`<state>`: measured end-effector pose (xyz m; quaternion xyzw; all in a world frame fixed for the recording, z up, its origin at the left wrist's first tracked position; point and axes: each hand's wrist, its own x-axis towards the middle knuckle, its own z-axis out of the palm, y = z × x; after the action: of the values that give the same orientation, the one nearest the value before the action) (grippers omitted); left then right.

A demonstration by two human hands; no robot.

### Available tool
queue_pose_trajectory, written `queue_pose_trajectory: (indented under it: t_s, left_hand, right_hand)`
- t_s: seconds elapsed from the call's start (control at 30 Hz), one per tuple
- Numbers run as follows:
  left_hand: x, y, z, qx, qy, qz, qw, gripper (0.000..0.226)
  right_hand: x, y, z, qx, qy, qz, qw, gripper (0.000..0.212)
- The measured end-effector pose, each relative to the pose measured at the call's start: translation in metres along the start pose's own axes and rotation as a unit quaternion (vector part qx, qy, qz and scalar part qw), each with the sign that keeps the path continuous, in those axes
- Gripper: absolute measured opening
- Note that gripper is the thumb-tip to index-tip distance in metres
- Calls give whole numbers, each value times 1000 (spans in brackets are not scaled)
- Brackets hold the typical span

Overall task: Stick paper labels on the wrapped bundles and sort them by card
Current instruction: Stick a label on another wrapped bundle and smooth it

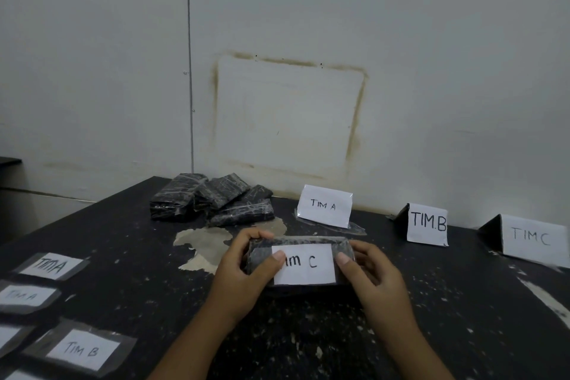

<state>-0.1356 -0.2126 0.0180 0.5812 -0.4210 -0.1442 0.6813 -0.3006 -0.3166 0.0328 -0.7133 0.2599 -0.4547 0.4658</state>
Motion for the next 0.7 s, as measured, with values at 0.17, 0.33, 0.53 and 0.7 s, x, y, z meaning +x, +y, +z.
queue_pose_trajectory:
  t_s: [0.17, 0.33, 0.53, 0.7]
  left_hand:
    - [1, 0, 0, -5, -7, 14, 1000, 32]
    - [-1, -3, 5, -6, 5, 41, 999, 32]
    - [-1, -1, 8, 10, 17, 72, 997, 33]
    - [-1, -3, 8, 15, 25, 85, 996, 30]
  right_hand:
    - [-1, 1, 2, 15, -3, -22, 1000, 8]
    - [-1, 4, 3, 13, 18, -37, 999, 18]
    - [-3, 6, 10, -24, 34, -6, 999, 20]
    - [-2, 4, 10, 33, 43, -7, 998, 34]
